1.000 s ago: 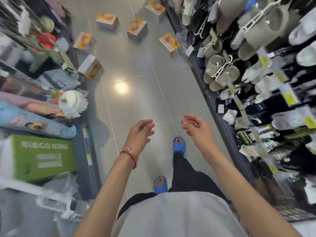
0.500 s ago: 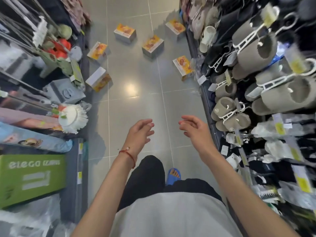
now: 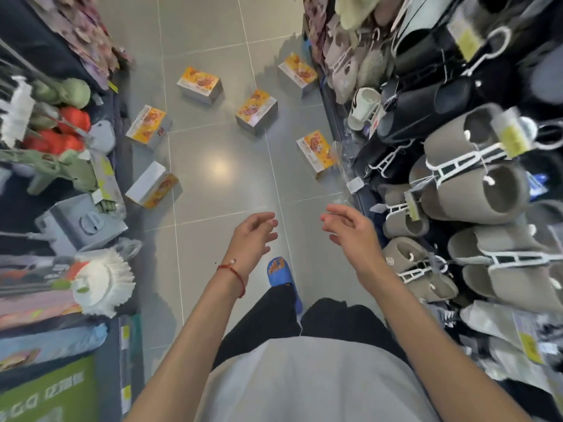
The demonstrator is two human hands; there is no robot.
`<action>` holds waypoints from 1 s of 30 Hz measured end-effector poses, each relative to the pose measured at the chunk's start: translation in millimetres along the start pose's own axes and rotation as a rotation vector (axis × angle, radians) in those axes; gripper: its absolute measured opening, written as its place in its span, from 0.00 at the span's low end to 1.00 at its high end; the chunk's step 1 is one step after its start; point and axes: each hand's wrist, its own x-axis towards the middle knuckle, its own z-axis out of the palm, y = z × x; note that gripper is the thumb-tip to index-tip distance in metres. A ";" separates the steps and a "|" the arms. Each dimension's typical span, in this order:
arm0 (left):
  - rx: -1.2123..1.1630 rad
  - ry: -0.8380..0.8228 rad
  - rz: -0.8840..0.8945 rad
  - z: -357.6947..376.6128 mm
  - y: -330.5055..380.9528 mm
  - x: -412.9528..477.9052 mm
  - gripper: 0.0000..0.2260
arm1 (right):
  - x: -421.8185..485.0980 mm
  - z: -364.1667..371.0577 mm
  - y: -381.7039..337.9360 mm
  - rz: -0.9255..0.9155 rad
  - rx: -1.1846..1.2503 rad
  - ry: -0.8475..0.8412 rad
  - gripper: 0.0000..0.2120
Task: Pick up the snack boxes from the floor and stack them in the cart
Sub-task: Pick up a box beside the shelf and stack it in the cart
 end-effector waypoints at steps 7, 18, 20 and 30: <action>0.062 -0.026 0.013 12.5 105.6 92.2 0.07 | 92.5 3.2 -78.9 0.027 0.096 0.034 0.09; 0.041 0.023 0.000 59.5 236.9 241.5 0.11 | 262.9 -10.5 -173.1 0.119 0.084 -0.016 0.10; 0.020 0.013 0.013 67.3 257.0 262.9 0.10 | 286.5 -11.5 -188.9 0.129 0.062 -0.018 0.10; 0.089 -0.092 -0.036 47.6 324.4 390.4 0.08 | 394.0 24.6 -236.3 0.221 0.110 0.108 0.12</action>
